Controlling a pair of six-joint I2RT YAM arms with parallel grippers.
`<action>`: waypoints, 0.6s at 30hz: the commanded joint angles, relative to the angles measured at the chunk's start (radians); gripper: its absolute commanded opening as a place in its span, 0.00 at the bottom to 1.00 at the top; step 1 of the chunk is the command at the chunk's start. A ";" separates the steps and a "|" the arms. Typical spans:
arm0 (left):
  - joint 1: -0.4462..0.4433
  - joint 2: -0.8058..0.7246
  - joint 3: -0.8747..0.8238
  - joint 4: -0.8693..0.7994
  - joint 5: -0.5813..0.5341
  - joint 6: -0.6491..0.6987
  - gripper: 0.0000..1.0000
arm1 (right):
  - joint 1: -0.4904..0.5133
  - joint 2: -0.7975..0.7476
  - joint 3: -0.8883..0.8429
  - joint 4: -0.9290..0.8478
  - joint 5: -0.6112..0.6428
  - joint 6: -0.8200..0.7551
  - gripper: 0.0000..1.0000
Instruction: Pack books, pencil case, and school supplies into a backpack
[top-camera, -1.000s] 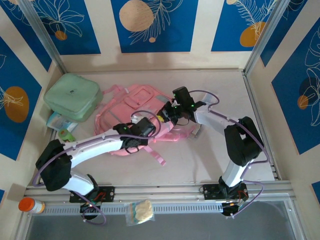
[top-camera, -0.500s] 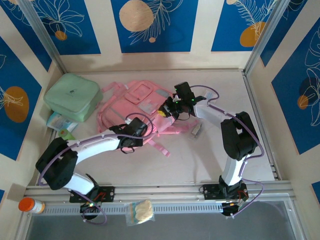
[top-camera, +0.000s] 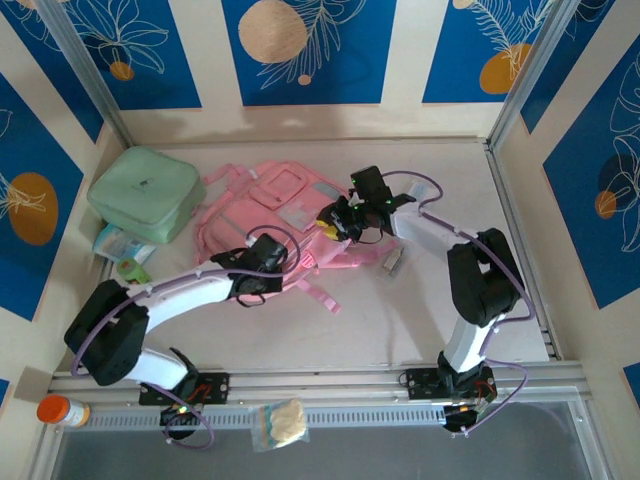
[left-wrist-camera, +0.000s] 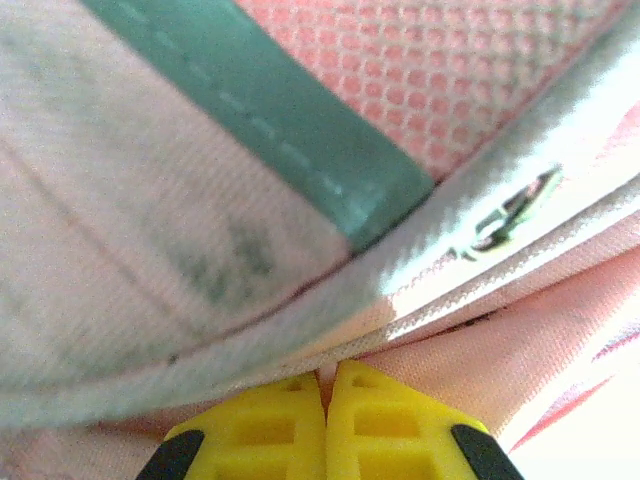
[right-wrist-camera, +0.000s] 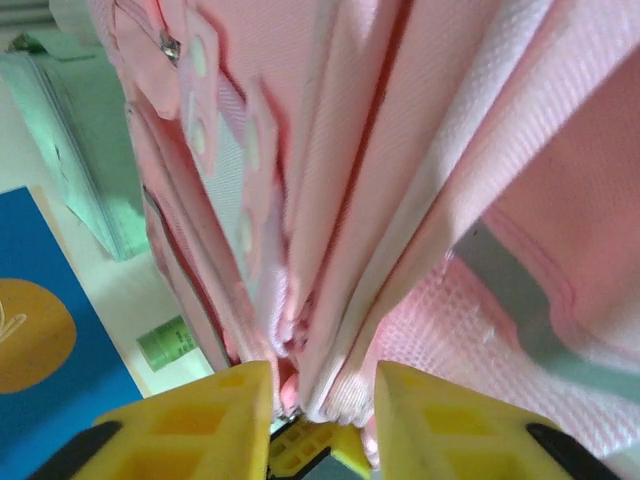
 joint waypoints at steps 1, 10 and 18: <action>0.017 -0.089 0.008 -0.061 -0.024 0.032 0.00 | 0.042 -0.076 -0.022 -0.044 0.030 -0.010 0.40; 0.017 -0.255 -0.009 -0.147 -0.017 0.026 0.00 | 0.239 -0.047 -0.066 0.039 0.134 0.188 0.48; 0.017 -0.257 -0.009 -0.165 -0.002 0.036 0.00 | 0.291 0.085 0.049 0.072 0.179 0.215 0.41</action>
